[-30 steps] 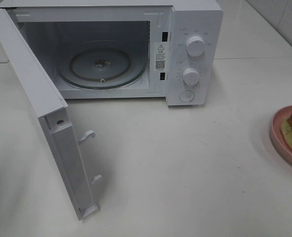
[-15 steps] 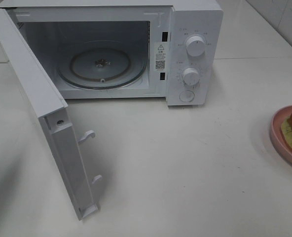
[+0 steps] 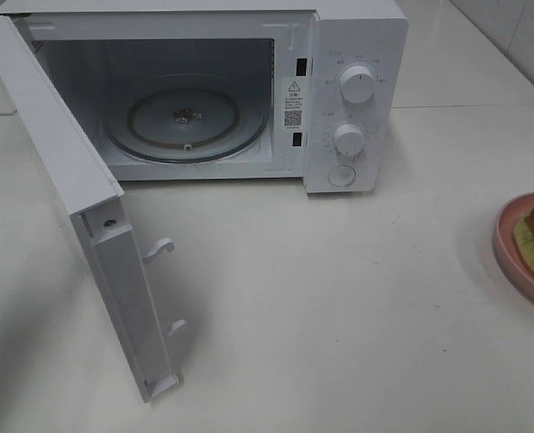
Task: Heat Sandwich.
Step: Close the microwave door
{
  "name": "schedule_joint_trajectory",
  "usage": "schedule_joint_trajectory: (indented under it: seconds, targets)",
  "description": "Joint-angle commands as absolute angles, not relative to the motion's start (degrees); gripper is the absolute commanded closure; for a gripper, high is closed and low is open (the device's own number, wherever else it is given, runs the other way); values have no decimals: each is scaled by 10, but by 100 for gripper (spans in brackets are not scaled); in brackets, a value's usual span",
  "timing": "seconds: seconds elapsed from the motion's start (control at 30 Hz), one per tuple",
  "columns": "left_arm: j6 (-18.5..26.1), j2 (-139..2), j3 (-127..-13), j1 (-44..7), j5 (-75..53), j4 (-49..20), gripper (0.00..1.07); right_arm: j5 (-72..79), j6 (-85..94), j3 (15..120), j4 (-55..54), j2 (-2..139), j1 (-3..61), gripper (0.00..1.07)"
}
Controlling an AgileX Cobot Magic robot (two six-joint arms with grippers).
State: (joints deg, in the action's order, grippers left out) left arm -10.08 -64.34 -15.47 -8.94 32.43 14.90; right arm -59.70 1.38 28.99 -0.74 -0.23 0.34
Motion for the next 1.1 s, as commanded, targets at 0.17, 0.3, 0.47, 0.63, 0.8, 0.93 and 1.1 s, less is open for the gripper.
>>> schedule_joint_trajectory:
  seconds: [0.17,0.3,0.47,0.63,0.8,0.93,1.1]
  targets:
    - [-154,-725,-153,-91,428,233,107,-595,13,289,-4,-17,1,41]
    - [-154,-752,-153,-91,458,241,107,-595,13,289,-4,-17,1,41]
    - [-154,-772,-153,-92,491,242,107,-595,13,289,-4,-17,1,41]
    - [-143,-793,-160,-115,496,236,107,-595,13,289,-4,-17,1,41]
    - [-97,-826,-183,-175,494,171,107,-595,13,289,-4,-17,1,41]
    - [-39,-842,-203,-224,493,95,107,-595,13,289,-4,-17,1,41]
    - [58,-865,-230,-288,494,-41,107,-595,13,289,-4,-17,1,41]
